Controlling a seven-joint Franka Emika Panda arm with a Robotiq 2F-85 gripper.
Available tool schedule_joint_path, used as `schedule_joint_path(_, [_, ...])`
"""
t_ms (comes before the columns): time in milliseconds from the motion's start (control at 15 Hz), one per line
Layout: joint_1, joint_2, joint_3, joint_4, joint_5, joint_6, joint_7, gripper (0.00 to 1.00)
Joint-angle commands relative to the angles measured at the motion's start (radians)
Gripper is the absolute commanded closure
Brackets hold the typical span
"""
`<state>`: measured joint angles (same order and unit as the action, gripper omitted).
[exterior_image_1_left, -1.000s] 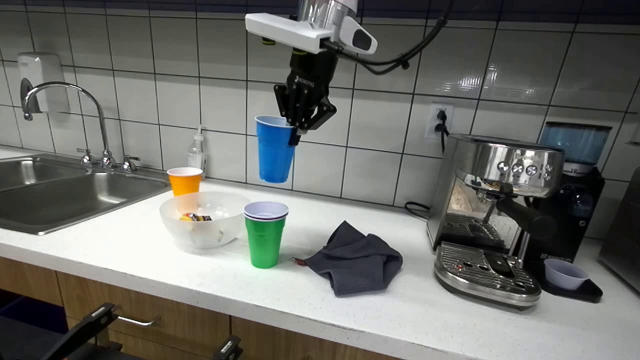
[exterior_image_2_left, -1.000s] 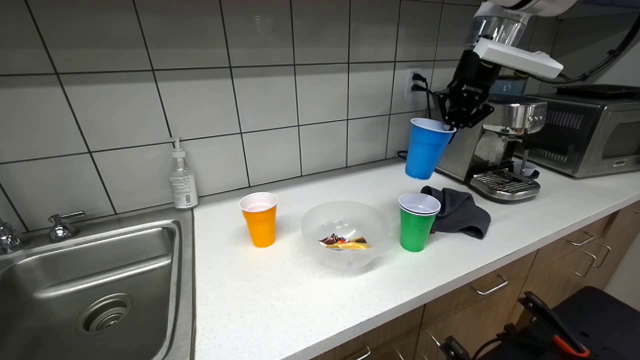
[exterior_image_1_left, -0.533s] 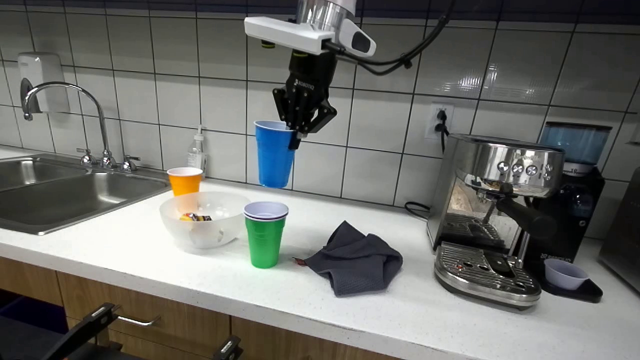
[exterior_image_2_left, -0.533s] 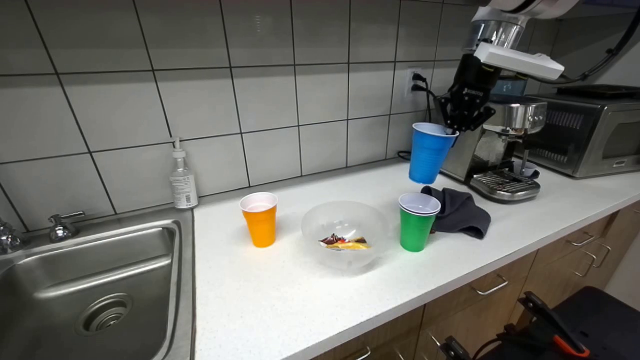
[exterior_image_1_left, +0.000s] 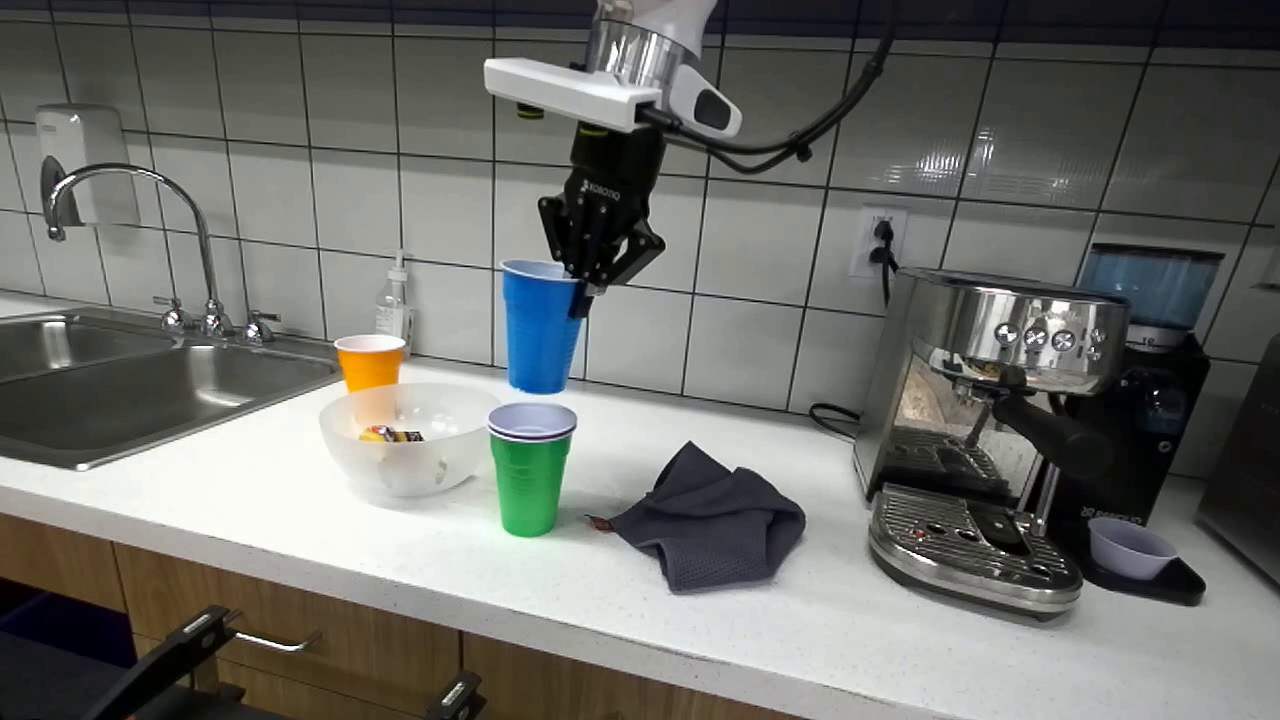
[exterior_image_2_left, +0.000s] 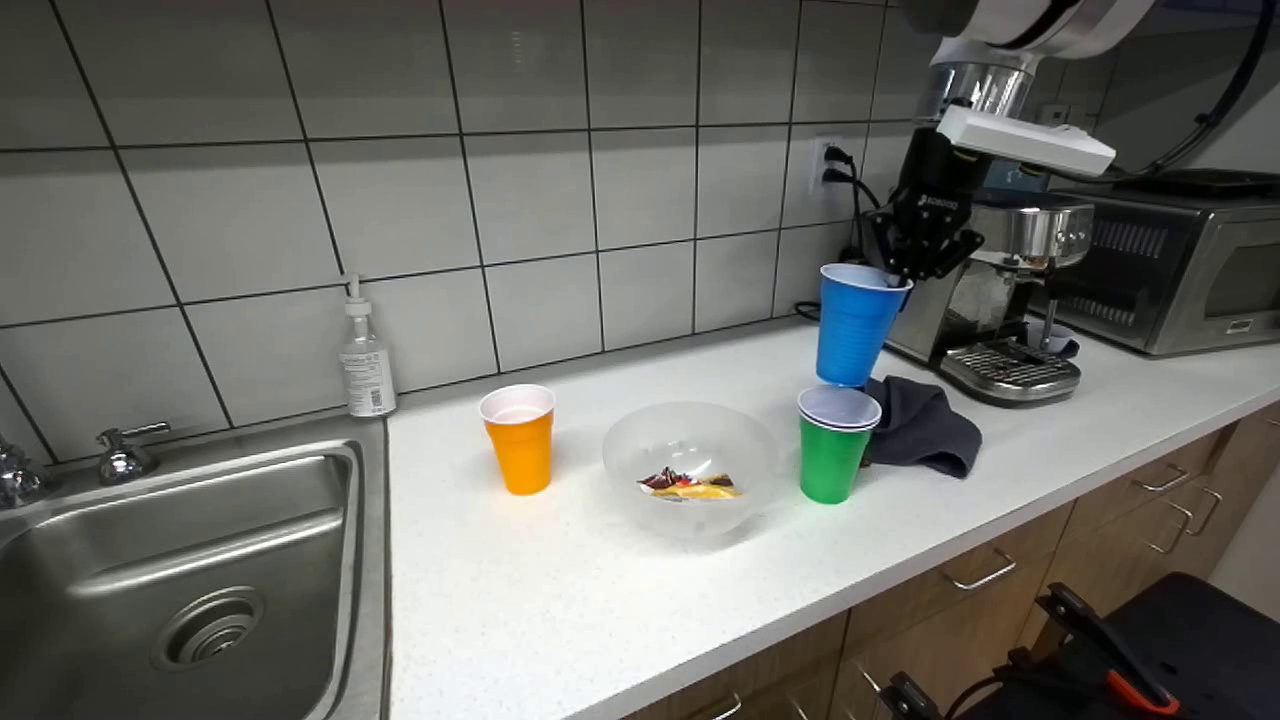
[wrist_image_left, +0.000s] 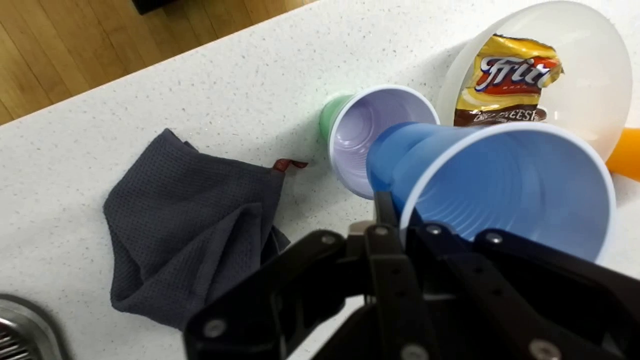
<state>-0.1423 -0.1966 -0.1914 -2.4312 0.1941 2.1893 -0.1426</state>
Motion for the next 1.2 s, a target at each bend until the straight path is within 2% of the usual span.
schedule_joint_path(0, [-0.001,0.015,0.013,0.009,-0.025,-0.009,0.033,0.99])
schedule_joint_path(1133, [0.001,0.048,0.031,0.001,-0.072,0.032,0.066,0.99])
